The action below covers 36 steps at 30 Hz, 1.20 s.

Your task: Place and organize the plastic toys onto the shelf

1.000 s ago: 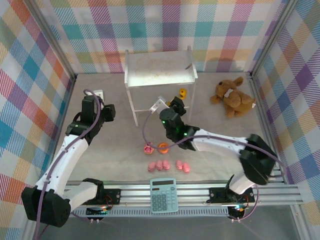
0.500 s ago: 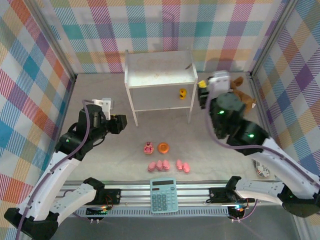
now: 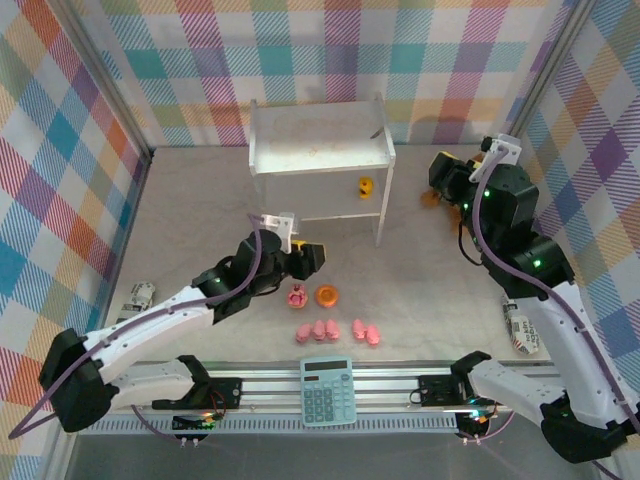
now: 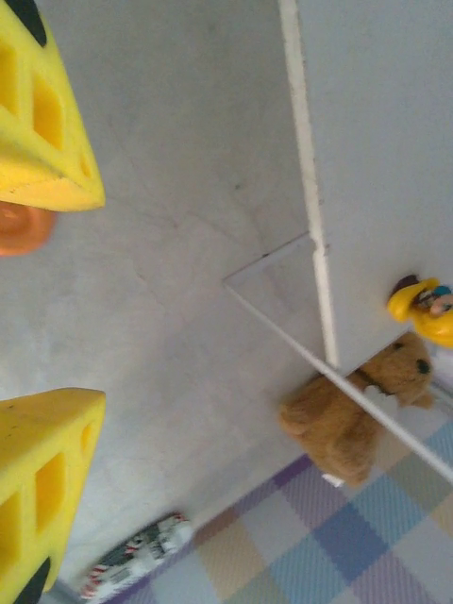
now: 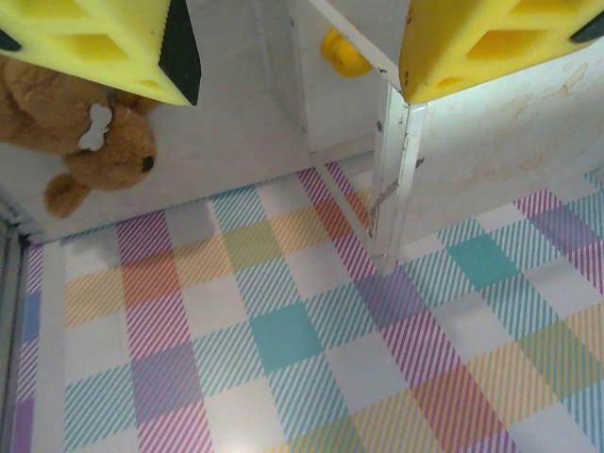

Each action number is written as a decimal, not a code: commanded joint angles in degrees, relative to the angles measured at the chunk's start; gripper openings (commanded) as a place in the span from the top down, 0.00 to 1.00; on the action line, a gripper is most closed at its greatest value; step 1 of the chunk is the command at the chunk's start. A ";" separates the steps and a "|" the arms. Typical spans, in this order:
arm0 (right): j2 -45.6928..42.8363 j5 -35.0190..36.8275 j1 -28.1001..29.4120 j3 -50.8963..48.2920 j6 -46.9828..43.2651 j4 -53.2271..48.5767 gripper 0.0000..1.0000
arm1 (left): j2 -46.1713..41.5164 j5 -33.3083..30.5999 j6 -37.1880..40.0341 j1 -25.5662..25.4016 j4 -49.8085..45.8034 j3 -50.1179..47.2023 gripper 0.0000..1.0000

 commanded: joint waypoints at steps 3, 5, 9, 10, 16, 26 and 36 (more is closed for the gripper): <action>-1.52 -9.57 -5.14 -2.30 3.50 1.45 0.41 | 4.38 -6.14 -2.81 -0.63 16.49 0.97 0.47; -1.32 -11.51 -6.89 -3.35 3.98 2.15 0.41 | 7.33 -6.82 -0.93 -1.27 16.97 3.15 0.48; -1.01 -16.65 -12.20 -5.89 6.46 4.13 0.41 | 14.55 -8.52 4.77 -3.24 16.84 9.13 0.50; -0.84 -18.35 -13.84 -6.42 7.30 4.44 0.41 | 16.14 -8.61 5.73 -3.49 16.36 10.56 0.50; 0.05 -30.19 -24.30 -9.15 13.13 6.80 0.41 | 21.77 -10.34 8.62 -3.76 16.24 14.71 0.49; 1.76 -34.23 -26.93 -13.80 14.22 11.53 0.41 | 28.16 -8.61 5.54 -1.02 23.29 15.80 0.42; 5.60 -37.37 -27.80 -14.13 12.90 14.80 0.41 | 34.73 -10.80 4.28 0.38 38.59 13.92 0.43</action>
